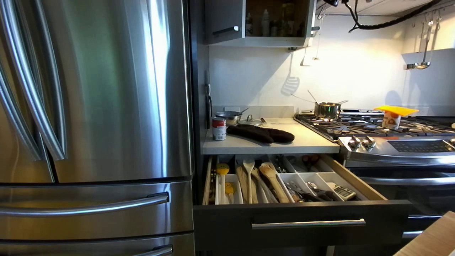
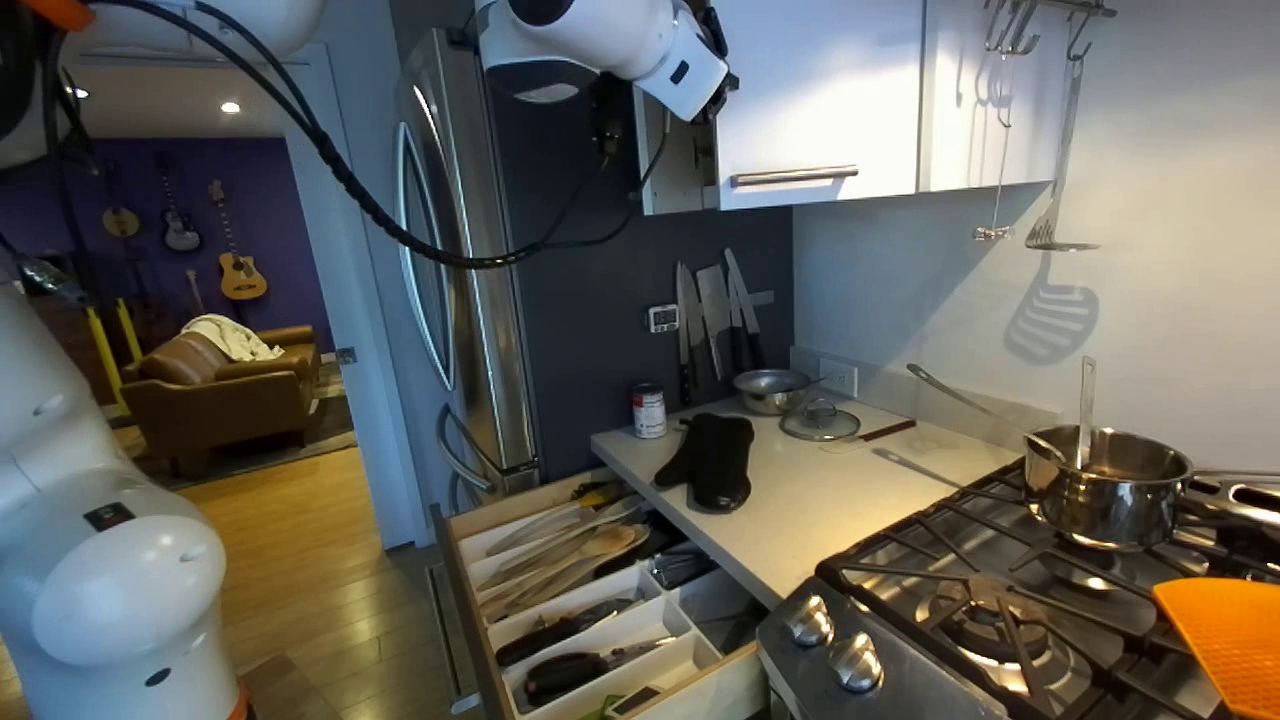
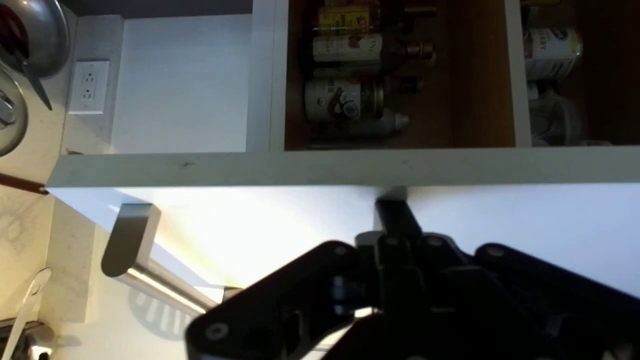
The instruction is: Close the doors of the upper cabinet on the left
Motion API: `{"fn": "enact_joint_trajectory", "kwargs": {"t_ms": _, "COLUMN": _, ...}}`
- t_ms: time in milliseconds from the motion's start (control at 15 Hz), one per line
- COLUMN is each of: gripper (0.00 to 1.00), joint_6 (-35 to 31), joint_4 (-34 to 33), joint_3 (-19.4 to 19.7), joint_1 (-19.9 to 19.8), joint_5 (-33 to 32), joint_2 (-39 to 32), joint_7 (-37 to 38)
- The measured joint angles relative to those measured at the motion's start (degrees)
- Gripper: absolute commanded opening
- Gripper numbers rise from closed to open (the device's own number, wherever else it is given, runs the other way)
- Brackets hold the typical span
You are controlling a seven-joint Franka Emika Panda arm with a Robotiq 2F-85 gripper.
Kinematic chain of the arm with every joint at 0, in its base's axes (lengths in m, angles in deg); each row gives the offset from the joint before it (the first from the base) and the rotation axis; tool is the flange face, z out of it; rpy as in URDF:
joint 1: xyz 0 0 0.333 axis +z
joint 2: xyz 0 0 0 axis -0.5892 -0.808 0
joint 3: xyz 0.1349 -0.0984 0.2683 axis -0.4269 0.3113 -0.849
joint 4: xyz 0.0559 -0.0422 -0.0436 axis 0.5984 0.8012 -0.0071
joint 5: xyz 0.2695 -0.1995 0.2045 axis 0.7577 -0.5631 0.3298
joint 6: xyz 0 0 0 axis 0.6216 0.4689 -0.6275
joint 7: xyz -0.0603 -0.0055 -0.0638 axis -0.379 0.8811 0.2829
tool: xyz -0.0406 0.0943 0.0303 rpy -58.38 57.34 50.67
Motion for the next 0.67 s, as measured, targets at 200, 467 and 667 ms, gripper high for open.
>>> {"fn": "enact_joint_trajectory", "kwargs": {"t_ms": 200, "gripper": 0.00, "joint_6": -0.66, "joint_4": -3.44, "joint_3": -0.02, "joint_1": 1.07, "joint_5": 6.35, "joint_2": -3.55, "joint_7": -4.80}}
{"fn": "enact_joint_trajectory", "kwargs": {"t_ms": 467, "gripper": 0.00, "joint_6": -0.66, "joint_4": -8.78, "joint_3": -0.30, "joint_1": 1.82, "joint_5": 12.26, "joint_2": -9.07, "joint_7": -8.78}}
{"fn": "enact_joint_trajectory", "kwargs": {"t_ms": 667, "gripper": 0.00, "joint_6": -0.66, "joint_4": -12.80, "joint_3": -0.70, "joint_1": 2.10, "joint_5": 14.06, "joint_2": -13.17, "joint_7": -9.36}}
